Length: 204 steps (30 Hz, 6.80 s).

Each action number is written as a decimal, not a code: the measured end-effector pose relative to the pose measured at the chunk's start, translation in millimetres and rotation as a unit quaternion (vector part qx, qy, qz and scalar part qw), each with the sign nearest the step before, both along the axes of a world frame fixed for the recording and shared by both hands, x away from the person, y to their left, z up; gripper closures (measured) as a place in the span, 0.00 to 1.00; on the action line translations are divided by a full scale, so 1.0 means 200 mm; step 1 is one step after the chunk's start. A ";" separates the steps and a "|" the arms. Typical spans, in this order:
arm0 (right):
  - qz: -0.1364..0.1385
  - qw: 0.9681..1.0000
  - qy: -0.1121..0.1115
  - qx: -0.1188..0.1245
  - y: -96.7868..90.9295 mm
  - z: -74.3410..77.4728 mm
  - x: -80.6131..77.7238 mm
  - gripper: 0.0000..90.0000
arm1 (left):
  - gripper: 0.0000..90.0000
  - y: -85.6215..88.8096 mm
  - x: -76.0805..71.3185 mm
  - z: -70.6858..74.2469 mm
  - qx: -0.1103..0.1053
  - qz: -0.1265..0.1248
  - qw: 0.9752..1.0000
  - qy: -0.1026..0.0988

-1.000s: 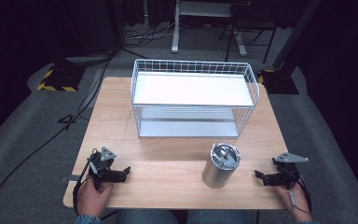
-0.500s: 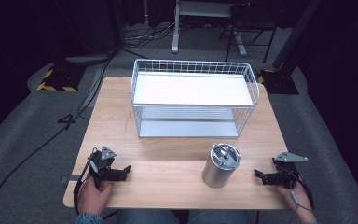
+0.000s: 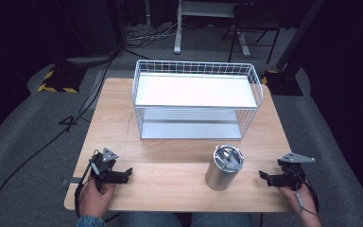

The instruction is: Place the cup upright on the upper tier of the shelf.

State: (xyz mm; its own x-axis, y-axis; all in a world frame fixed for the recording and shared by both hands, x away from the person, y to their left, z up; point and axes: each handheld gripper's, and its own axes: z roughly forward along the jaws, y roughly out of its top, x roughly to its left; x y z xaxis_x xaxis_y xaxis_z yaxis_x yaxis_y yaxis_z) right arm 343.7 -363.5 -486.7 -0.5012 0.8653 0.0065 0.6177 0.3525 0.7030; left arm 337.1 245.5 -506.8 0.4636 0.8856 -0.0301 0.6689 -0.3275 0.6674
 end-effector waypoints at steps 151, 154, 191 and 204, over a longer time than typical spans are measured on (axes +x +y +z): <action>0.183 0.967 -0.152 0.093 0.69 0.94 -0.04 0.04 | 0.01 0.00 0.01 0.00 0.001 0.002 1.000 -0.001; 0.184 0.966 -0.155 0.095 0.69 0.96 -0.03 0.04 | 0.01 0.00 0.01 0.00 0.001 0.002 1.000 -0.001; 0.169 0.964 -0.183 0.095 0.80 1.39 0.29 0.04 | 0.01 0.00 0.00 0.00 0.000 0.003 1.000 0.000; 0.165 0.965 -0.181 0.096 0.91 1.44 0.48 0.04 | 0.01 0.00 0.00 0.00 0.000 0.004 1.000 -0.001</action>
